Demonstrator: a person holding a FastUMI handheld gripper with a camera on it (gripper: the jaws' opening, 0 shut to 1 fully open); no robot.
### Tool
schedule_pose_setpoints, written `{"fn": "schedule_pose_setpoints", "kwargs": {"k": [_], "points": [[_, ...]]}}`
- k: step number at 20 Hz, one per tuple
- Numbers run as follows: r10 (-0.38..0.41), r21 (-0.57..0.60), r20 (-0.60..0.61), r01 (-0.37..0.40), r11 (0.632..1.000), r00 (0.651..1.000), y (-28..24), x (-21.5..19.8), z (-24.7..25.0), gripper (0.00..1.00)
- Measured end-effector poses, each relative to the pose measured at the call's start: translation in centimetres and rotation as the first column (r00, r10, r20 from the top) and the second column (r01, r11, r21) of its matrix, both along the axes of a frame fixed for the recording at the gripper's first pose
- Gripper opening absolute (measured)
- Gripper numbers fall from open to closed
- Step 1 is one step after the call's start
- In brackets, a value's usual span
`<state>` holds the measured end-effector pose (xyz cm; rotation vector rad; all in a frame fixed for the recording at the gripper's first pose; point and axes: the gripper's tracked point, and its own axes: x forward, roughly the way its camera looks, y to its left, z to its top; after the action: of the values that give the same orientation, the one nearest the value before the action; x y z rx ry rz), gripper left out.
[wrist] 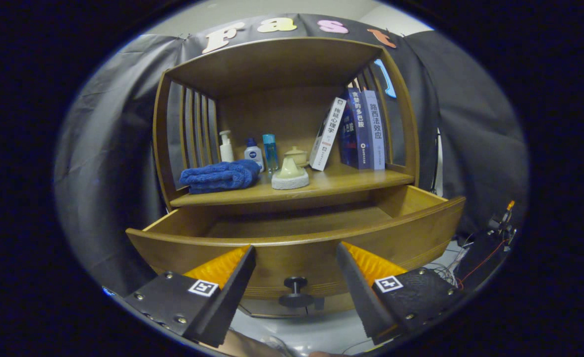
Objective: Pull open the drawer, take out the items inside it, and place them on the countertop above the cabinet.
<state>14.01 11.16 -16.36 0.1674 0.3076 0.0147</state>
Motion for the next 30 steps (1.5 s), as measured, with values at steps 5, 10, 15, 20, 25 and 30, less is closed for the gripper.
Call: {"fn": "schedule_pose_setpoints", "kwargs": {"k": [5, 10, 15, 20, 25, 30], "points": [[-0.008, -0.004, -0.002, 0.008, 1.0, 1.0, 0.3, 1.5, -0.1, 0.99], [-0.013, -0.005, 0.0, 0.013, 1.0, 1.0, 0.3, 2.8, -0.2, 0.99], [-0.01, -0.033, -0.002, 0.01, 0.999, 1.0, 0.5, 4.1, -0.2, 0.99], [-0.011, -0.053, 0.006, 0.011, 0.999, 1.0, 0.7, 5.1, -0.2, 0.99], [-0.011, -0.06, 0.008, 0.011, 0.998, 1.0, 0.7, 6.0, -0.2, 0.99], [-0.01, -0.069, 0.012, 0.011, 0.998, 1.0, 0.7, 6.8, -0.3, 0.99]]}}
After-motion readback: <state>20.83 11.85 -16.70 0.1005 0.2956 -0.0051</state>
